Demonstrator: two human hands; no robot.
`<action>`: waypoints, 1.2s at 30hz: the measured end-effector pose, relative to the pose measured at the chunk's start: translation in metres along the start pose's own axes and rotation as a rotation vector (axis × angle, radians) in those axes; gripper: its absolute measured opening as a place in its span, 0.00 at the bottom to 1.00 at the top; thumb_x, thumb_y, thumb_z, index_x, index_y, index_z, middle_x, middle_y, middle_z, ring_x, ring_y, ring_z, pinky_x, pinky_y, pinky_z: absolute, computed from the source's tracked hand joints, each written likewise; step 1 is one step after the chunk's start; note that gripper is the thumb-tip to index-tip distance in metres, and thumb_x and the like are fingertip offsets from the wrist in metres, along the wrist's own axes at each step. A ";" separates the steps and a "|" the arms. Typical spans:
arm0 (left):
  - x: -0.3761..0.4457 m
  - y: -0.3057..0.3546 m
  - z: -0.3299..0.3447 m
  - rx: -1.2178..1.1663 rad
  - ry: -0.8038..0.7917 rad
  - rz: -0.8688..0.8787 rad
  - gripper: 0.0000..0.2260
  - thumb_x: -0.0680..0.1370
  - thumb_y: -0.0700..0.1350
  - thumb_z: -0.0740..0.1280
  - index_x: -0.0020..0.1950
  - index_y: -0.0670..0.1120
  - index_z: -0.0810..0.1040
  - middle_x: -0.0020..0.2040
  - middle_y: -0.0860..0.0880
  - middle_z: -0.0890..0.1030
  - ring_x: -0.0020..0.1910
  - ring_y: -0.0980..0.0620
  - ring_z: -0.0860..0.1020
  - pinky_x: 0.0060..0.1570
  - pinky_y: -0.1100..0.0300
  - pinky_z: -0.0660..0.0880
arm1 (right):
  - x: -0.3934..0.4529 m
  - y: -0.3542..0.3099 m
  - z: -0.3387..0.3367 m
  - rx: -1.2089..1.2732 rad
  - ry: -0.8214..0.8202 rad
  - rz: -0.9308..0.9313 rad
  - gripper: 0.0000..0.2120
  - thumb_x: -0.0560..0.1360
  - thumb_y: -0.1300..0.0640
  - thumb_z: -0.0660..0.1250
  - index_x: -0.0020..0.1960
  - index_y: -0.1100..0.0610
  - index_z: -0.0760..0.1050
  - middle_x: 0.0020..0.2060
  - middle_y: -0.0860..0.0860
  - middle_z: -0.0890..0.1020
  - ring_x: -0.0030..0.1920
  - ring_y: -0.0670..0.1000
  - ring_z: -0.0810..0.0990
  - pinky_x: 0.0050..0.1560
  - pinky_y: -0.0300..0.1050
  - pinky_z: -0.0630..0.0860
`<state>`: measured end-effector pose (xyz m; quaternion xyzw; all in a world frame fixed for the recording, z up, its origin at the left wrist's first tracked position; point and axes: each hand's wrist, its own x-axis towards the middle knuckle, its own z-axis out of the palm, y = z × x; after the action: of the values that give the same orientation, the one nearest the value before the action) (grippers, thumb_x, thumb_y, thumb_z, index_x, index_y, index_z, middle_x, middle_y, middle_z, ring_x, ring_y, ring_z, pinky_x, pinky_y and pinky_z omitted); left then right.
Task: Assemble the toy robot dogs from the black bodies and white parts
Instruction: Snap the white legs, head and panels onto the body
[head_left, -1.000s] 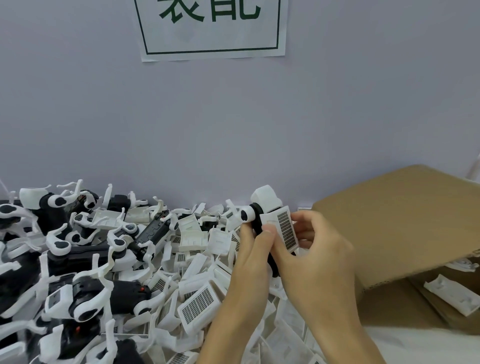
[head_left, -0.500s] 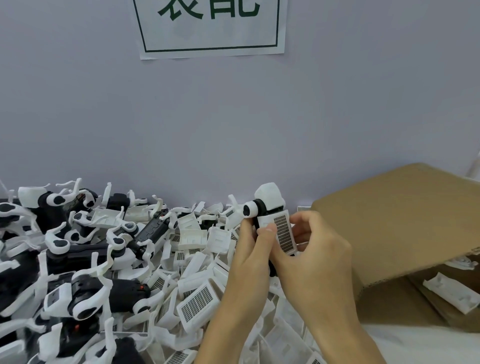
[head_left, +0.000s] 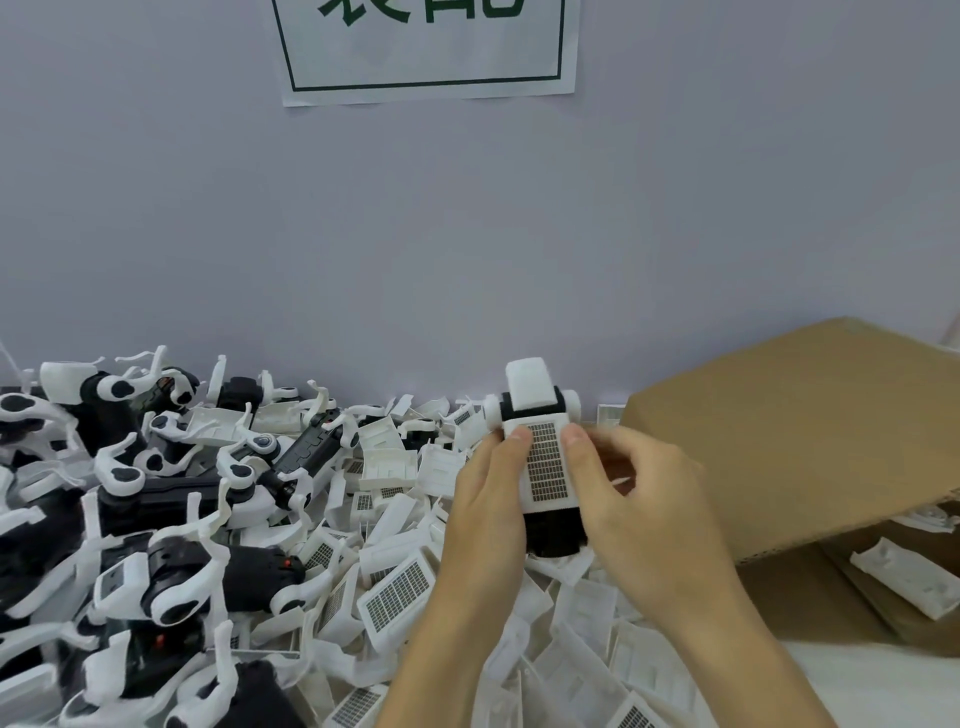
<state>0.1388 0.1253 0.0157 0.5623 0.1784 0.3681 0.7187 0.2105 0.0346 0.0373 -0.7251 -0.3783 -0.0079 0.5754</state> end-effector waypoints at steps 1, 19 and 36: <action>-0.001 0.001 0.001 -0.005 -0.021 -0.008 0.11 0.77 0.57 0.65 0.47 0.57 0.86 0.47 0.49 0.87 0.48 0.50 0.86 0.46 0.53 0.81 | -0.001 -0.001 0.000 0.020 -0.048 0.036 0.18 0.80 0.42 0.61 0.41 0.49 0.84 0.36 0.44 0.86 0.39 0.43 0.84 0.41 0.45 0.79; -0.007 0.012 0.011 0.057 0.020 0.016 0.18 0.81 0.57 0.62 0.39 0.53 0.87 0.35 0.50 0.85 0.34 0.54 0.83 0.31 0.61 0.77 | -0.007 -0.011 0.019 0.583 -0.079 0.342 0.18 0.77 0.40 0.64 0.40 0.48 0.87 0.38 0.51 0.88 0.40 0.50 0.88 0.38 0.44 0.81; -0.009 0.015 0.015 -0.023 0.068 -0.112 0.16 0.81 0.52 0.66 0.45 0.44 0.88 0.40 0.44 0.87 0.36 0.49 0.85 0.31 0.60 0.80 | -0.006 0.001 0.024 0.691 -0.016 0.397 0.16 0.72 0.41 0.69 0.37 0.51 0.87 0.38 0.53 0.88 0.40 0.53 0.88 0.39 0.48 0.81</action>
<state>0.1382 0.1101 0.0334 0.5303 0.2296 0.3481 0.7382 0.1966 0.0516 0.0260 -0.5480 -0.2155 0.2366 0.7728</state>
